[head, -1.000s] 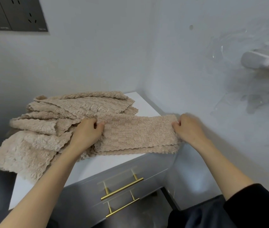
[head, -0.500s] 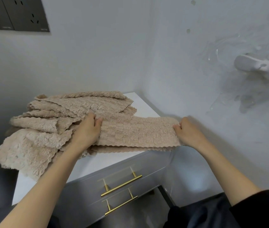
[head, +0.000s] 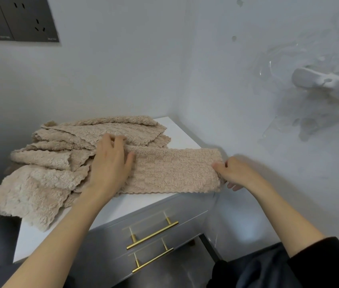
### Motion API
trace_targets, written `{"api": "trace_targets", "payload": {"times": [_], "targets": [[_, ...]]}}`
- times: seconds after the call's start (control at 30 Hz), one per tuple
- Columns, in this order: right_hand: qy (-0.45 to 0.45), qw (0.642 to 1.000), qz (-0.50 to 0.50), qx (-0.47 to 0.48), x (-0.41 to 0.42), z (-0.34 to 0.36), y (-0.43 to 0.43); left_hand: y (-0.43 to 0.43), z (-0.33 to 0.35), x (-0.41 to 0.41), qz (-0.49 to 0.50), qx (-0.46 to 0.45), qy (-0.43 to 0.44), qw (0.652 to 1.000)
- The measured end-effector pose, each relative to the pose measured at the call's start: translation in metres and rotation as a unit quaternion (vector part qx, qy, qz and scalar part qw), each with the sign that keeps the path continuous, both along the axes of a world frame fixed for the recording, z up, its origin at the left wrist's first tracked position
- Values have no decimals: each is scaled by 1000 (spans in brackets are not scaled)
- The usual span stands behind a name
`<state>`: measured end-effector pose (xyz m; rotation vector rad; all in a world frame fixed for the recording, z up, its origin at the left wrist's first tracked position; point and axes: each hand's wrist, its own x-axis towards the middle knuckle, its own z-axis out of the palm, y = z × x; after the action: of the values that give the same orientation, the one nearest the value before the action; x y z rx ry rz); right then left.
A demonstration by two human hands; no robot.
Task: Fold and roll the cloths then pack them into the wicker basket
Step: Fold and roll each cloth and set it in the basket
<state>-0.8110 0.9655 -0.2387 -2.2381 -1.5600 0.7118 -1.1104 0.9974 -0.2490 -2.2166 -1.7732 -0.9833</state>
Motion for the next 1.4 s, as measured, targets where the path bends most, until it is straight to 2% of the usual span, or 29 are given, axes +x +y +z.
{"api": "trace_targets", "payload": {"times": [0.07,0.17,0.3,0.47,0.57,0.63,0.7,0.77,0.83,0.9,1.0,1.1,1.17,1.23,1.27,1.33,1.4], "targets": [[8,1000,13,-26,-2,2,-1,6,-1,5,-30,18,64,997],[31,998,18,-57,1,4,-1,15,-7,11,-65,-19,159,985],[48,997,-1,62,3,5,3,23,-11,10,-66,-21,154,986],[-24,991,0,134,-4,5,9,28,2,8,-50,-86,82,992],[-54,977,-27,207,-4,10,13,22,17,9,-80,-133,-15,988],[-15,964,-37,264,-6,16,19,16,28,9,-114,-154,-91,977],[97,948,-52,299,-12,22,27,11,39,8,-128,-178,-166,962],[221,918,-75,320,-18,28,37,7,45,5,-129,-245,-237,931],[285,892,-92,339,-24,32,50,5,46,5,-130,-350,-316,872],[274,886,-91,363,-31,33,64,2,46,9,-133,-439,-390,799],[238,890,-78,381,-43,34,84,-1,39,19,-153,-516,-472,698],[281,884,-36,372,-57,39,98,-6,31,34,-188,-582,-525,591],[319,880,14,351,-66,40,103,-8,26,41,-201,-616,-531,546],[324,890,77,312,-73,35,104,-8,20,44,-203,-631,-536,524],[314,898,103,290,-75,32,103,-8,18,44,-198,-628,-530,534],[281,917,135,247,-75,26,101,-6,13,42,-174,-614,-506,580],[227,941,143,207,-73,24,96,-5,12,38,-163,-612,-489,600]]}}
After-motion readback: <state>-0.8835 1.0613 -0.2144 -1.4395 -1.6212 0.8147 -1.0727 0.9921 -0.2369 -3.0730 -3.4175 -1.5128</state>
